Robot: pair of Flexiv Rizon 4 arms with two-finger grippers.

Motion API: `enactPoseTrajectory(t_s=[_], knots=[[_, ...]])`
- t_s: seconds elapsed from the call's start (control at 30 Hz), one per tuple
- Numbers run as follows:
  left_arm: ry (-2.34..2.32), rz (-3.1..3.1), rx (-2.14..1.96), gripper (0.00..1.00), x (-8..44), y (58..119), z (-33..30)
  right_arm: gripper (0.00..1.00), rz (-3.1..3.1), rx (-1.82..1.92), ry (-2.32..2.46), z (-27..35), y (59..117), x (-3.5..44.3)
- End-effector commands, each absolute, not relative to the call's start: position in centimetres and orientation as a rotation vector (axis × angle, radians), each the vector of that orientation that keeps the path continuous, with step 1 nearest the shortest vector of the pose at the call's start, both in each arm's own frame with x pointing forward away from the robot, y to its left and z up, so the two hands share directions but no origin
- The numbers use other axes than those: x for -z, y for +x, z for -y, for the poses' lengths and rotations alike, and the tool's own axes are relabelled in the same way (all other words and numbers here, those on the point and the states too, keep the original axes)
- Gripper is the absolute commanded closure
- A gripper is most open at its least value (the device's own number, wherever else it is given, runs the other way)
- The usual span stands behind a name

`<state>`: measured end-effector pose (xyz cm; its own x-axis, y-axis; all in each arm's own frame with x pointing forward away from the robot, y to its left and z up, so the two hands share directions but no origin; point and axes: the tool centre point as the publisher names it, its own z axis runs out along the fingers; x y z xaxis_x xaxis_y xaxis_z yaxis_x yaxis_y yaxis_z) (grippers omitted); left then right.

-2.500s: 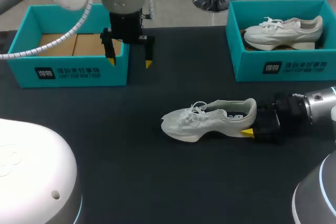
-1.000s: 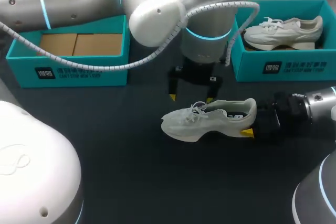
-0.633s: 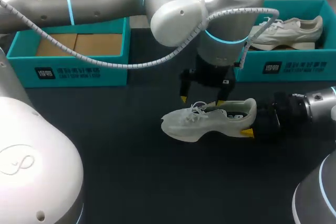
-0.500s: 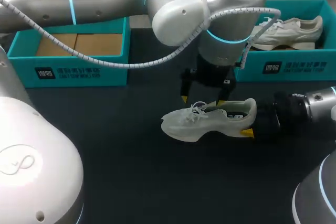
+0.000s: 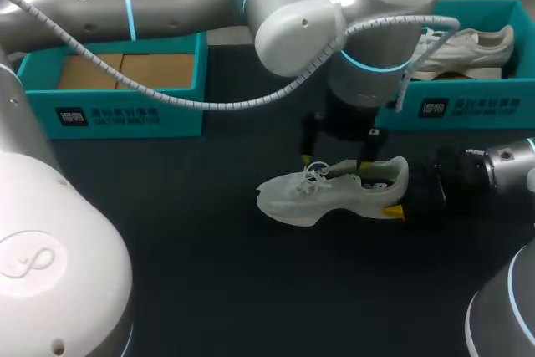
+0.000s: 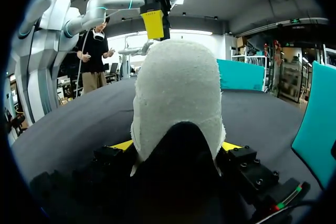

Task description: Take the shoe out of the shoebox, open the shoe tongue, remove and reinsert the insole, then place the shoe into the shoebox

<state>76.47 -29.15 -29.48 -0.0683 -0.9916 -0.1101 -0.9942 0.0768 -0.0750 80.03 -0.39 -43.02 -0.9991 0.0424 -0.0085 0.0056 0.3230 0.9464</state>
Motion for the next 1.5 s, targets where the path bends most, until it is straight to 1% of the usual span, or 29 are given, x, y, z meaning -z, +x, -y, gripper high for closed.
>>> enactPoseTrajectory(t_s=[0.03,0.33,0.67,0.9,0.93,0.97,1.0,1.5], knots=[[-2.044,-2.162,-0.107,0.0,31.4,77.1,32.5,1.0,-2.532,-1.806,0.046,0.2,80.0,43.4],[-2.062,-2.084,-0.174,0.0,33.9,77.9,33.9,1.0,-2.532,-1.806,0.046,0.2,80.0,43.4],[-2.104,-1.991,-0.281,0.0,36.2,78.0,32.5,1.0,-2.532,-1.806,0.046,0.2,80.0,43.4],[-2.077,-1.995,-0.329,0.0,36.7,77.8,31.8,1.0,-2.532,-1.806,0.046,0.2,80.0,43.4],[-2.076,-1.993,-0.329,0.2,36.7,77.6,31.7,1.0,-2.532,-1.806,0.046,0.2,80.0,43.4],[-2.078,-1.992,-0.328,0.79,36.6,77.6,31.6,1.0,-2.532,-1.806,0.046,0.2,80.0,43.4],[-2.072,-2.008,-0.324,1.0,36.4,77.5,31.5,1.0,-2.532,-1.806,0.046,0.2,80.0,43.4],[-2.069,-2.025,-0.234,1.0,32.9,77.3,29.2,1.0,-2.532,-1.806,0.046,0.2,80.0,43.4]])
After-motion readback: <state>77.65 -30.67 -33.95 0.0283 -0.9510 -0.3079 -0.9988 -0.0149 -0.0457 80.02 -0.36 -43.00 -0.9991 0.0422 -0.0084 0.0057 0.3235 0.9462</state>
